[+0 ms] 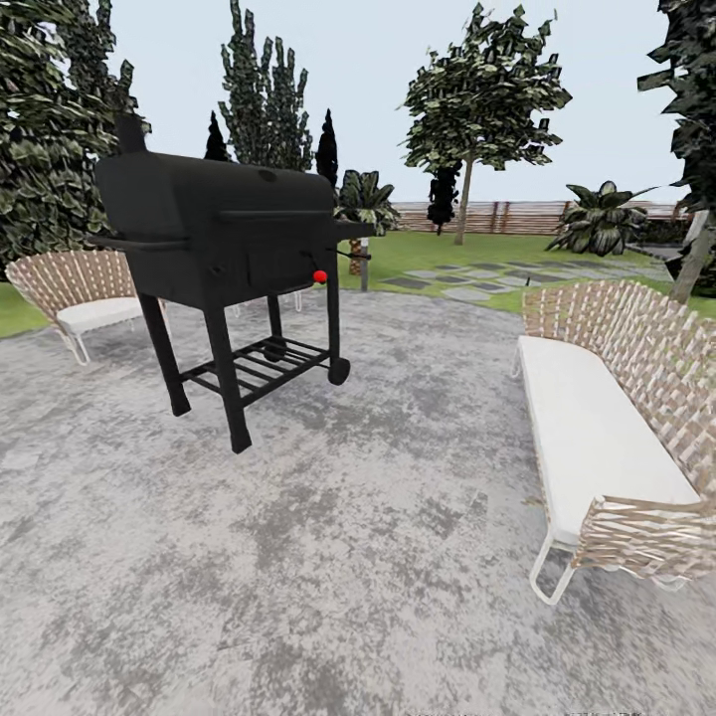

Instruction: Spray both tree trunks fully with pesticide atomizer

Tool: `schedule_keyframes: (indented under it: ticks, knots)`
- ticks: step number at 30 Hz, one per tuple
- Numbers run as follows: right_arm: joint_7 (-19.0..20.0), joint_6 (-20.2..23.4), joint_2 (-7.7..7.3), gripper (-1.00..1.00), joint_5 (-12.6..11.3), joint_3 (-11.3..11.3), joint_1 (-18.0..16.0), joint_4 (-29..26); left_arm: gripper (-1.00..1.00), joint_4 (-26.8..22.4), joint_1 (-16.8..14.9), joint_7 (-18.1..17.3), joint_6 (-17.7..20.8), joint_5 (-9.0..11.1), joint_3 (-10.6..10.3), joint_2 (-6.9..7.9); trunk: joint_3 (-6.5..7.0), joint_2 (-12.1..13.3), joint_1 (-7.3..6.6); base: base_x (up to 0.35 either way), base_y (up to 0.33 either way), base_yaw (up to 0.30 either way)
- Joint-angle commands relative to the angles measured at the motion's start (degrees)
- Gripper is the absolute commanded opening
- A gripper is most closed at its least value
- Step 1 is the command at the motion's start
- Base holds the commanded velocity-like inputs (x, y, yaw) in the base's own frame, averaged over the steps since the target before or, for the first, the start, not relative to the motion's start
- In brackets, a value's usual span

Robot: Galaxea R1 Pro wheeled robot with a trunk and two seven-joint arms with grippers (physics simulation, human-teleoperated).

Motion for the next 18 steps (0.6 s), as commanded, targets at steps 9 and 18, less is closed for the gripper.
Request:
schedule_keyframes:
  ticks: [9,18]
  knots:
    - [0.0,0.0,0.00,1.00,0.0,0.0,0.0,0.0,1.00,0.0,0.0,0.1,0.0,0.1,0.1,0.06,-0.28,0.0,0.00,0.171,0.180,-0.260]
    - [0.0,0.0,0.00,1.00,0.0,0.0,0.0,0.0,1.00,0.0,0.0,0.1,0.0,0.0,0.1,0.09,-0.56,0.0,0.00,0.270,0.235,-0.259]
